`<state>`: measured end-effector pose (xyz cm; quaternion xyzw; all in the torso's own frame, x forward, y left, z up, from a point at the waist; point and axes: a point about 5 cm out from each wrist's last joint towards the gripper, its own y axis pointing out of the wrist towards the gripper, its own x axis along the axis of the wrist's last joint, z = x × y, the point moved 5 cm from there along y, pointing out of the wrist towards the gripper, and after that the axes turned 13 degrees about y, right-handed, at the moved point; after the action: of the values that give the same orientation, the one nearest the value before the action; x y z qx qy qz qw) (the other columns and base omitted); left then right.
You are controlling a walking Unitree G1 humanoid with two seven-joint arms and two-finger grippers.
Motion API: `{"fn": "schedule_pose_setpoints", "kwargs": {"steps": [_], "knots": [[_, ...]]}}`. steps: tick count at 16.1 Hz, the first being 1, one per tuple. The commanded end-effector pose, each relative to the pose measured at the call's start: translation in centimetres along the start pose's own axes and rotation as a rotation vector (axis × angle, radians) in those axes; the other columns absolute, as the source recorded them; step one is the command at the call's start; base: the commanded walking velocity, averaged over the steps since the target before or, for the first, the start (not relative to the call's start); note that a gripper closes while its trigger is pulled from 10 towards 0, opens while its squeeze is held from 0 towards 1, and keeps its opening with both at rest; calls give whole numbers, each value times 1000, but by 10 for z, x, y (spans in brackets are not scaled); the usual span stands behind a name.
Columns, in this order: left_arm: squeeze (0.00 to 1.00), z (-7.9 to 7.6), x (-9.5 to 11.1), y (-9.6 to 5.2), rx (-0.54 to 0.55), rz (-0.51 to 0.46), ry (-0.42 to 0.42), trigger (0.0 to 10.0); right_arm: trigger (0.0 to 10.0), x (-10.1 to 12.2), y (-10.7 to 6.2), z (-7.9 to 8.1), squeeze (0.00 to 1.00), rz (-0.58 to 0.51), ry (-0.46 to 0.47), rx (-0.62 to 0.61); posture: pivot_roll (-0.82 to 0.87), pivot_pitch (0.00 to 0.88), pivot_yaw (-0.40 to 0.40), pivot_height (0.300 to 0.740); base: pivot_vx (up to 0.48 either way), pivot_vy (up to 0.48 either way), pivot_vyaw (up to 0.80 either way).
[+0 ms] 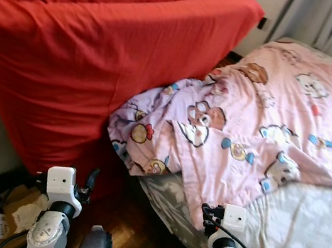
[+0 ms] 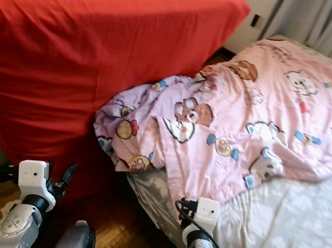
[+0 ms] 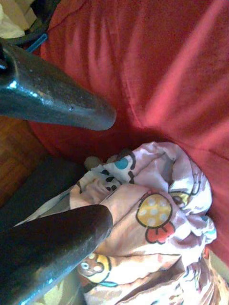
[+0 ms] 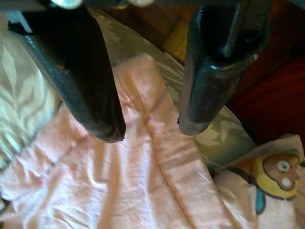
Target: Clean up the room
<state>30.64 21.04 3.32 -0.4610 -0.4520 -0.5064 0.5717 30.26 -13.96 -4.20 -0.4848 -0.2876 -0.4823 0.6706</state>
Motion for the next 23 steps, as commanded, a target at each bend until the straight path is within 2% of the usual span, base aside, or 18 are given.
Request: {"fn": "schedule_pose_setpoints", "kwargs": {"steps": [1, 23], "knots": [[0, 1, -7, -3, -1, 29, -8, 10000, 10000, -8, -3, -2, 0, 30, 2, -5, 79, 159, -25, 631, 0, 0, 0], [0, -4, -4, -3, -23, 26, -8, 10000, 10000, -16, -4, 1, 0, 66, 14, 14, 83, 155, -19, 631, 0, 0, 0]]}}
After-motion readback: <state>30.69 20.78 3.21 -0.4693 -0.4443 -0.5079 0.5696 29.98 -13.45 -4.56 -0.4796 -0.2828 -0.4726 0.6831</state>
